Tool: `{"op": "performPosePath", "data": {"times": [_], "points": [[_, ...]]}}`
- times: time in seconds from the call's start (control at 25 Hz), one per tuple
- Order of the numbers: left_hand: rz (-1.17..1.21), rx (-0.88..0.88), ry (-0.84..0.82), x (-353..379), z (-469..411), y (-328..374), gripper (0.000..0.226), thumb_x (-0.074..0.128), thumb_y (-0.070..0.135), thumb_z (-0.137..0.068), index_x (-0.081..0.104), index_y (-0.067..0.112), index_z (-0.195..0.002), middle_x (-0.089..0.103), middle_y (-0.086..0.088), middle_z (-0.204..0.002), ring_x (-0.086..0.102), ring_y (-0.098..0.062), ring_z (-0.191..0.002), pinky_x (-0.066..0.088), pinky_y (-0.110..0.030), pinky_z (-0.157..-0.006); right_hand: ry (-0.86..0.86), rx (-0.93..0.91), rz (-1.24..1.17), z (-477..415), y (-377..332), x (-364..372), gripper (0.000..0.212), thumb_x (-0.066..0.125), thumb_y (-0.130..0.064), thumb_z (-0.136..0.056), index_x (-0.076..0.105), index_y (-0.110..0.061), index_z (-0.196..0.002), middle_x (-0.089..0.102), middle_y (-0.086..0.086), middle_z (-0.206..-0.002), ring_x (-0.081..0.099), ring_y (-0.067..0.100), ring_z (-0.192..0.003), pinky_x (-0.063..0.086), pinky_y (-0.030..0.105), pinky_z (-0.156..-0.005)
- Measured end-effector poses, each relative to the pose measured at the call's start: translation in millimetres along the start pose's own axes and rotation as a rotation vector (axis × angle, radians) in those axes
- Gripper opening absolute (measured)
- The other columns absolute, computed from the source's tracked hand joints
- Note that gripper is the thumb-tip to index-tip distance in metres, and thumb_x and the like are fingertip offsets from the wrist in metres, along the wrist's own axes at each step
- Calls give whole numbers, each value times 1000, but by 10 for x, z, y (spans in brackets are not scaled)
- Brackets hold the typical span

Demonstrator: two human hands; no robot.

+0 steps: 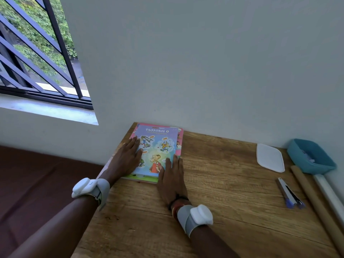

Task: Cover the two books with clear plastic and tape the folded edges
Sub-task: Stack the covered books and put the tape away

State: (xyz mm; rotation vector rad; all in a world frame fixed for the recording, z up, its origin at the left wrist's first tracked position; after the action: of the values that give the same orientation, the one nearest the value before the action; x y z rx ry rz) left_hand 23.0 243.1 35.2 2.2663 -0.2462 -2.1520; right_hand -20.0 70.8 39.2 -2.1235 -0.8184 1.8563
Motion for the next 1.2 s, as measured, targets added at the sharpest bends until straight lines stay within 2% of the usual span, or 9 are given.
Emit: {"op": "performPosePath", "data": {"times": [0.08,0.2,0.4,0.48,0.6,0.68,0.88,1.0,1.2], "points": [[-68,33,74,-33,-35,9,42,64,15,-90,57,-18,-116,56,-36,-126,54,-47,-121,49,-56,-96,10,-14,18,-2,-5,10,81,-8,-50,-95,42,-3,-139,29,28,-151,22,43,-142,23,49,-115],[-125,71,27,90,-49,-83,63,19,35,-103,39,-14,-137,36,-32,-148,31,-42,-142,35,-53,-113,-24,-31,37,-5,-25,4,78,-3,-47,-89,31,-6,-145,17,24,-156,9,39,-146,13,45,-119],[-214,159,99,63,-65,-33,67,12,38,-102,48,-9,-132,40,-32,-145,36,-44,-139,36,-55,-111,-103,-28,0,34,5,-9,63,14,-46,-101,16,-9,-152,-1,17,-160,-6,32,-148,2,42,-121],[-254,208,171,-20,-12,48,54,21,32,-101,52,-5,-126,48,-33,-137,45,-48,-130,45,-59,-100,-154,-27,-55,67,56,-62,68,16,-53,-99,9,-13,-153,-7,12,-161,-10,27,-148,-1,39,-121],[-41,18,336,-390,-15,134,55,30,41,-99,50,5,-136,48,-22,-143,43,-39,-134,43,-55,-100,-101,0,-112,130,240,-285,88,-1,-68,-86,10,-13,-153,0,9,-162,-1,24,-149,3,39,-121],[2,18,471,-521,-76,529,60,33,46,-98,53,4,-136,53,-17,-141,44,-35,-134,39,-52,-104,-29,30,-69,177,490,-495,84,-1,-62,-89,15,-9,-152,6,12,-161,5,27,-148,6,41,-120],[201,468,429,-231,-315,2609,53,42,41,-96,57,6,-134,59,-14,-135,53,-31,-128,43,-47,-105,203,135,281,333,1541,-1268,53,40,-20,-92,37,-2,-142,31,23,-151,32,37,-139,22,52,-115],[357,515,196,24,-418,3738,49,46,36,-99,46,16,-143,46,-6,-149,37,-22,-140,31,-42,-114,395,219,537,562,2218,-1863,43,60,-20,-80,55,-2,-119,54,26,-129,51,44,-121,30,54,-101],[514,494,43,193,-503,4750,46,52,26,-97,49,12,-140,52,-8,-144,41,-24,-135,36,-39,-108,288,526,604,886,2932,-2291,18,61,-23,-80,64,-14,-95,63,16,-100,56,34,-91,40,43,-75]]}}
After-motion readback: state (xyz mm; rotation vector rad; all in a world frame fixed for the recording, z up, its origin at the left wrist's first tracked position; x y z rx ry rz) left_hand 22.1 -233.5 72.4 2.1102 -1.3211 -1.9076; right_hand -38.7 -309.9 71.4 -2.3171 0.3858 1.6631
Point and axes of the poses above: each hand's wrist, its own z-axis away from the middle knuckle, its own x-axis out of the palm, y = z × x, the point moved 9 cm from there along -z, towards the middle knuckle
